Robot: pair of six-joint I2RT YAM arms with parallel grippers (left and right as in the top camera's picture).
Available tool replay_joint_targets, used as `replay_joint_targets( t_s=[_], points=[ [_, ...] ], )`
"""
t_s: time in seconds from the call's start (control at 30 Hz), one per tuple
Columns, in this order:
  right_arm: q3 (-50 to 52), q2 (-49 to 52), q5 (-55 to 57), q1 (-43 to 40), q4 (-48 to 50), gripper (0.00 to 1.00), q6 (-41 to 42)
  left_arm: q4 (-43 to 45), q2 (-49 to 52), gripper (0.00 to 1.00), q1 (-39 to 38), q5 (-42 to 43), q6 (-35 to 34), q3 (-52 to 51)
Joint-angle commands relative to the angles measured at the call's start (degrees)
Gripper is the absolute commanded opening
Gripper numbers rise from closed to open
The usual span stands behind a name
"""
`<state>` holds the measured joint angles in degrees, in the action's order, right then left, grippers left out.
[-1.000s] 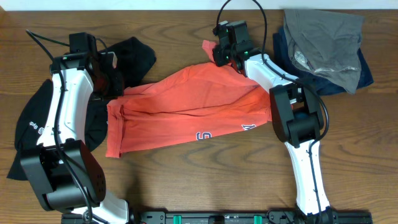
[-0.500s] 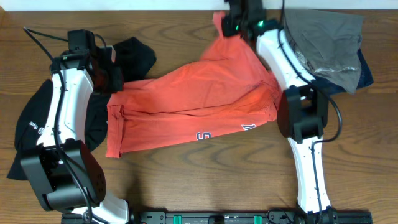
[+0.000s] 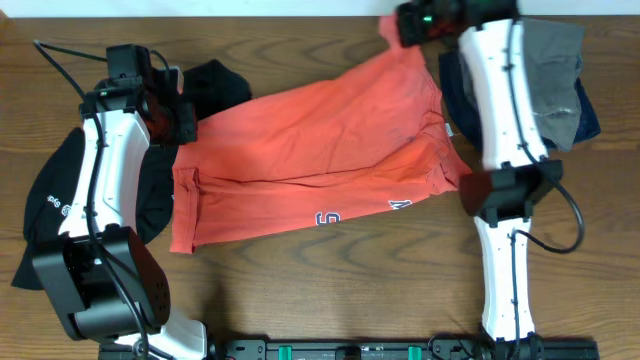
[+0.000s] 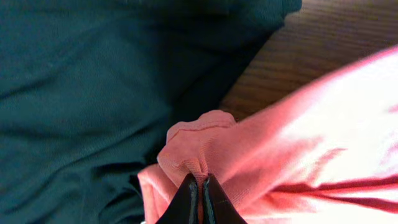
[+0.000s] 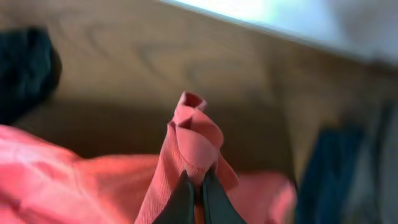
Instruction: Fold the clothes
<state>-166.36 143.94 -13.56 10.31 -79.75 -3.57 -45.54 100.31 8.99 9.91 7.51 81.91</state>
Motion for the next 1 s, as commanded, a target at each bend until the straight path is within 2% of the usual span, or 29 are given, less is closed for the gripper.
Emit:
replay_joint_targets(
  t_s=[0.0, 0.13, 0.37, 0.53, 0.73, 0.97],
  points=[
    [-4.1, -3.4, -2.8, -3.4, -6.9, 0.01, -0.8, -1.6, -2.2, 0.06, 0.3, -0.5, 0.3, 1.9],
    [-4.7, -4.9, -4.0, -5.5, -17.0, 0.01, -0.9, -5.4, -2.3, 0.06, 0.3, -0.5, 0.3, 1.9],
    [-2.8, -5.7, -6.8, -4.9, -17.6, 0.01, -0.7, -12.3, -2.3, 0.06, 0.3, -0.5, 0.3, 1.9],
    [2.0, -5.8, -0.6, -2.3, -17.6, 0.01, 2.5, -14.6, -2.3, 0.06, 0.3, -0.5, 0.3, 1.6],
    [11.9, -8.5, 7.7, 0.5, -17.6, 0.01, 6.4, -15.5, -2.3, 0.06, 0.3, -0.5, 0.3, 0.8],
    [31.0, -17.4, 11.2, 1.4, -17.6, 0.01, 8.2, -16.8, -2.3, 0.06, 0.3, -0.5, 0.3, -0.4]
  ],
)
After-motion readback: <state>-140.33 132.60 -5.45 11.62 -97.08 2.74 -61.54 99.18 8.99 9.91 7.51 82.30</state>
